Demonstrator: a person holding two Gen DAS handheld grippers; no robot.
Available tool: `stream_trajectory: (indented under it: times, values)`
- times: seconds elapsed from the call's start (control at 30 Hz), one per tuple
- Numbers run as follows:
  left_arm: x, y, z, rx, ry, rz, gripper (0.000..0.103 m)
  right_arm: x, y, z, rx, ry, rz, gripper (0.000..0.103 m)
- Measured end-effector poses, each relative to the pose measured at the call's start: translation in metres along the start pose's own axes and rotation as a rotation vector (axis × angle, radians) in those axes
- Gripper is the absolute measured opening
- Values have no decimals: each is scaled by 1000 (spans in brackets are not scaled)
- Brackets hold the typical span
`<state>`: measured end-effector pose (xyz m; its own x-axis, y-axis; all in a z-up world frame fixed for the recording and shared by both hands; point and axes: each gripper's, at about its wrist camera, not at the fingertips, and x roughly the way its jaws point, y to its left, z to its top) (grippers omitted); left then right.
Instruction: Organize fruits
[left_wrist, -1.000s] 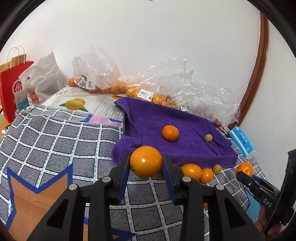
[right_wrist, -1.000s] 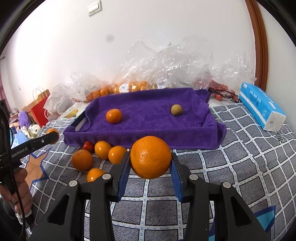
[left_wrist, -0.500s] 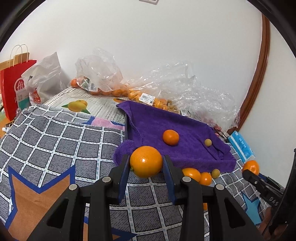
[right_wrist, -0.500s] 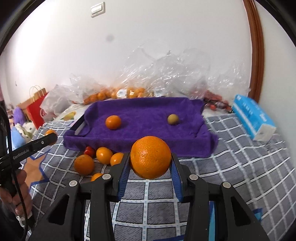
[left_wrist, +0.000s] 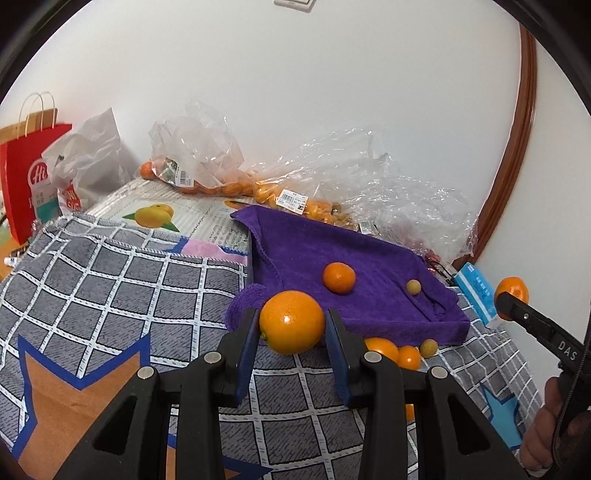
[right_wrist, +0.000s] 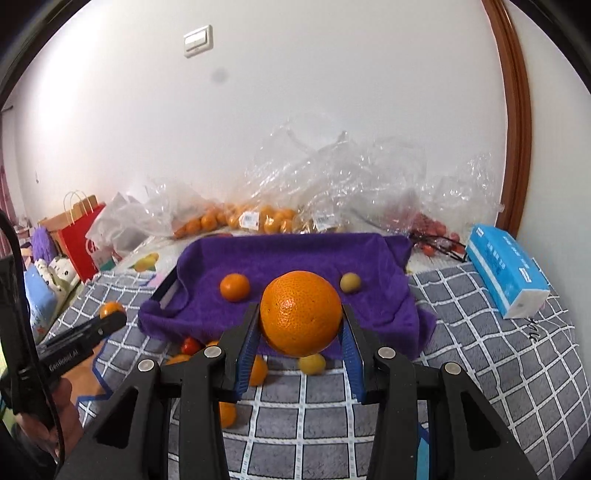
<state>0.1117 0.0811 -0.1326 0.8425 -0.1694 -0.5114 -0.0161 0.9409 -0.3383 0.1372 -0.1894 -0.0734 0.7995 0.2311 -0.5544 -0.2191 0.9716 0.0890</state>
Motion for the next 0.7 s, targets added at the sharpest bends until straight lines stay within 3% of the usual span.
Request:
stream_trajectory:
  times: [0.27,0.47,0.7]
  values:
    - [-7,2,34,-7,69,-30,34,5,-8,14,13,-4,-24,42]
    - [3,-11,78,25,39,-19,34,14,-23,34,38,-25,-40,42]
    - [41,-31,104,33,22,-11,34,42,-41,61,65,-21,-57,42]
